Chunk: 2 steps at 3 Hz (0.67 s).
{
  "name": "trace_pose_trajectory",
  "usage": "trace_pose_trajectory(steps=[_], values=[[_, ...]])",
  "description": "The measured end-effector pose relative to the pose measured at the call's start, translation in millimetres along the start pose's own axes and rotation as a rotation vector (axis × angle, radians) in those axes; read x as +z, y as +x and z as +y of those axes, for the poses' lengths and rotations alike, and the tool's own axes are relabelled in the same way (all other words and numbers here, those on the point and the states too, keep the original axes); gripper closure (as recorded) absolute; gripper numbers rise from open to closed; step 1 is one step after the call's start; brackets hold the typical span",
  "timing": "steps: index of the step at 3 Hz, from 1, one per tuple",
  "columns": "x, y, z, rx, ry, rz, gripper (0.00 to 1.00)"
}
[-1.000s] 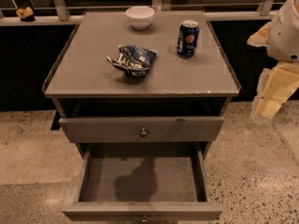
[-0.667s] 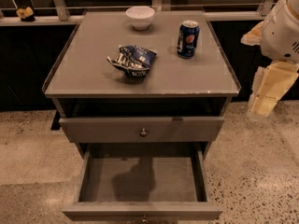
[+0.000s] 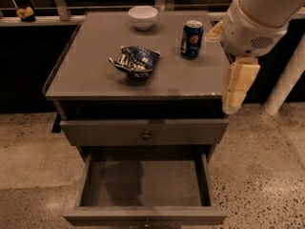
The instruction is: Place blue chip bag into middle drawer
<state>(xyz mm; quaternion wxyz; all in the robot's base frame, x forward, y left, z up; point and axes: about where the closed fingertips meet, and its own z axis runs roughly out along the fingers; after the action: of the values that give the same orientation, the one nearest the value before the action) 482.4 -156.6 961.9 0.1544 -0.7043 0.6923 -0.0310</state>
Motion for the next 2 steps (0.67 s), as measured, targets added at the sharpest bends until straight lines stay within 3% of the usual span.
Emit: trace_pose_trajectory(steps=[1, 2], values=[[22.4, -61.9, -60.9, -0.125, -0.003, 0.009, 0.0], [22.6, -62.0, -61.2, -0.125, -0.003, 0.009, 0.0]])
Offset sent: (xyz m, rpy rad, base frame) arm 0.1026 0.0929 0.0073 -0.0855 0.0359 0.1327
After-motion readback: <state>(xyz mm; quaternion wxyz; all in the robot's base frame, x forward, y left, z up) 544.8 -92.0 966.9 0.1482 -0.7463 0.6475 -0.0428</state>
